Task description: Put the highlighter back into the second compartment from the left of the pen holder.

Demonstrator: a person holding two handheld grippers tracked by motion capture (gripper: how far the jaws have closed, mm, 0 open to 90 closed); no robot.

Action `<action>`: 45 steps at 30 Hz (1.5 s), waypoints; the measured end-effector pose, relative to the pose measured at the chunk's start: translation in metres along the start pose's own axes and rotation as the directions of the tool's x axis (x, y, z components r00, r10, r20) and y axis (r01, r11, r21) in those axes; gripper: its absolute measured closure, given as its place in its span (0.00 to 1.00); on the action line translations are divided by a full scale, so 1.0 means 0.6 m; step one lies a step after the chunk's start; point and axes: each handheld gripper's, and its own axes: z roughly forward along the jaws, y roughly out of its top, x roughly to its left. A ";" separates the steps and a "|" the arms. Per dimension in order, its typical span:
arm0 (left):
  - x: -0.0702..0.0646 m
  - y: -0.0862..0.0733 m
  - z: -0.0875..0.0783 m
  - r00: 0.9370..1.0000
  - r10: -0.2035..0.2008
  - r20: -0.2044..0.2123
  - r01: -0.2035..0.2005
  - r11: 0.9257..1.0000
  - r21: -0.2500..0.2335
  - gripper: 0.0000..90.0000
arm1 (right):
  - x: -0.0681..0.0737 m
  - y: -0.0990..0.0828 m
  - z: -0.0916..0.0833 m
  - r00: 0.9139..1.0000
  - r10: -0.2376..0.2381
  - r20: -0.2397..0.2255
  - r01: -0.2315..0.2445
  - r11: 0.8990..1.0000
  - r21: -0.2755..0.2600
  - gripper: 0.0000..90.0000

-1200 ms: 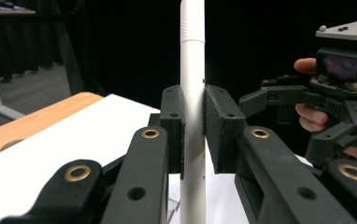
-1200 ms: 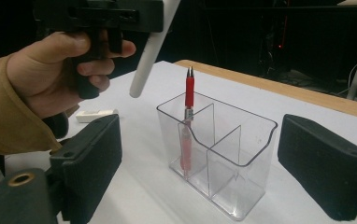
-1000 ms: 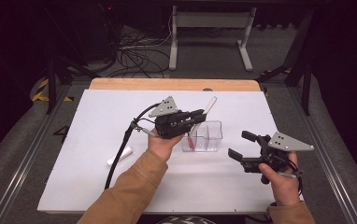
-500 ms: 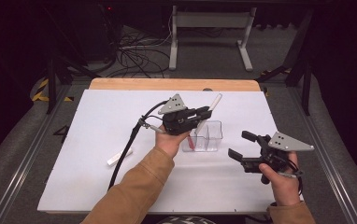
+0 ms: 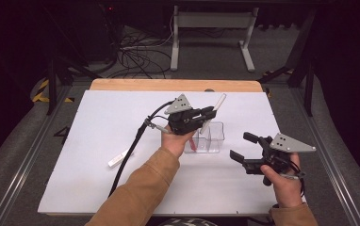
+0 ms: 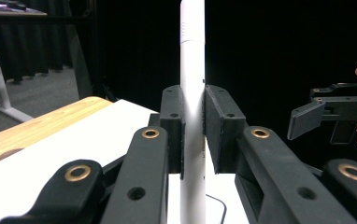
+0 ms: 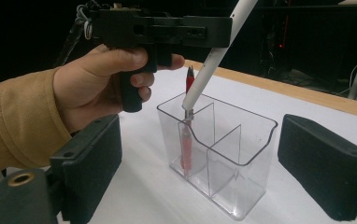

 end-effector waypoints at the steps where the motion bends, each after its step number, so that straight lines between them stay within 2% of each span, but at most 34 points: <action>1: 0.001 0.000 0.001 1.000 0.002 -0.003 -0.002 1.000 -0.001 0.87 | 0.000 0.000 0.000 1.000 0.000 0.000 0.000 1.000 0.000 0.16; 12: 0.003 -0.005 0.003 1.000 0.006 0.003 -0.006 1.000 0.007 0.87 | 0.001 0.000 0.001 1.000 -0.001 -0.003 0.001 1.000 0.001 0.16; 15: 0.002 -0.007 0.004 1.000 0.024 -0.001 -0.024 1.000 0.014 0.87 | 0.001 0.000 0.001 1.000 -0.001 -0.005 0.001 1.000 0.000 0.16; 23: 0.003 -0.013 0.009 0.999 0.033 -0.004 -0.032 0.999 0.024 0.87 | 0.001 0.000 0.001 1.000 -0.002 -0.009 0.002 1.000 -0.002 0.16; 45: 0.004 -0.028 0.013 1.000 0.016 -0.006 -0.016 0.998 0.061 0.87 | 0.002 0.000 0.000 1.000 -0.003 -0.013 0.003 1.000 -0.005 0.16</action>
